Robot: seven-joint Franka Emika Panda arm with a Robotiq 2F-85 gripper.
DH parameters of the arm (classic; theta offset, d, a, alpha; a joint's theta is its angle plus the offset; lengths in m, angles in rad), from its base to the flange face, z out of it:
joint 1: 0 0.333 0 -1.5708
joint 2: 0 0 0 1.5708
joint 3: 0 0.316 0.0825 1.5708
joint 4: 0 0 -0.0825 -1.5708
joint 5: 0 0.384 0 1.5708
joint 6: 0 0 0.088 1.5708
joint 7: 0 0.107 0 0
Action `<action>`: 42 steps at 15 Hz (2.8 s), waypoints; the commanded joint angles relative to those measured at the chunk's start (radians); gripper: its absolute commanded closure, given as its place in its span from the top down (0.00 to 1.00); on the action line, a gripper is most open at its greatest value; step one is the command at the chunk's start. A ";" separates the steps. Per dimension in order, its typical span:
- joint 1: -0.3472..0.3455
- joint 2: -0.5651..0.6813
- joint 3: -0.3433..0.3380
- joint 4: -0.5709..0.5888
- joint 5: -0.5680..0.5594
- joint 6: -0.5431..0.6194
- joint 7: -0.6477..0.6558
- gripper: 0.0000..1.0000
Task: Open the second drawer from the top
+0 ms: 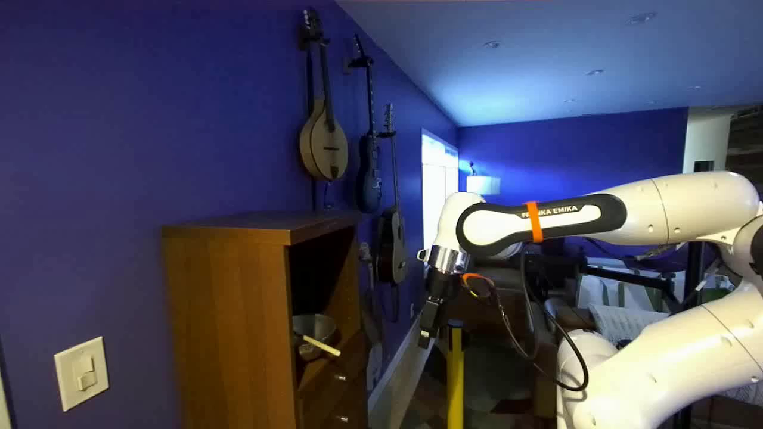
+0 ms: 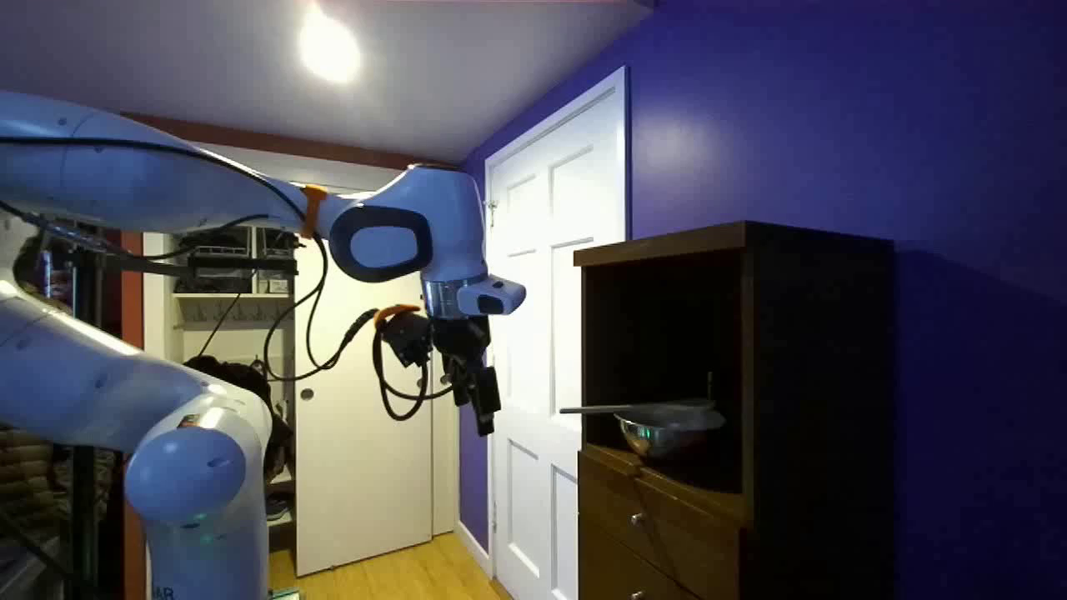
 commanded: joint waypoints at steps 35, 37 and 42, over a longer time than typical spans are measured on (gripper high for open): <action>0.093 0.765 -0.081 -0.018 0.477 0.681 -0.402 1.00; 0.120 0.839 -0.099 -0.021 0.614 0.759 -0.562 1.00; 0.173 0.975 -0.087 -0.022 1.013 0.796 -0.929 1.00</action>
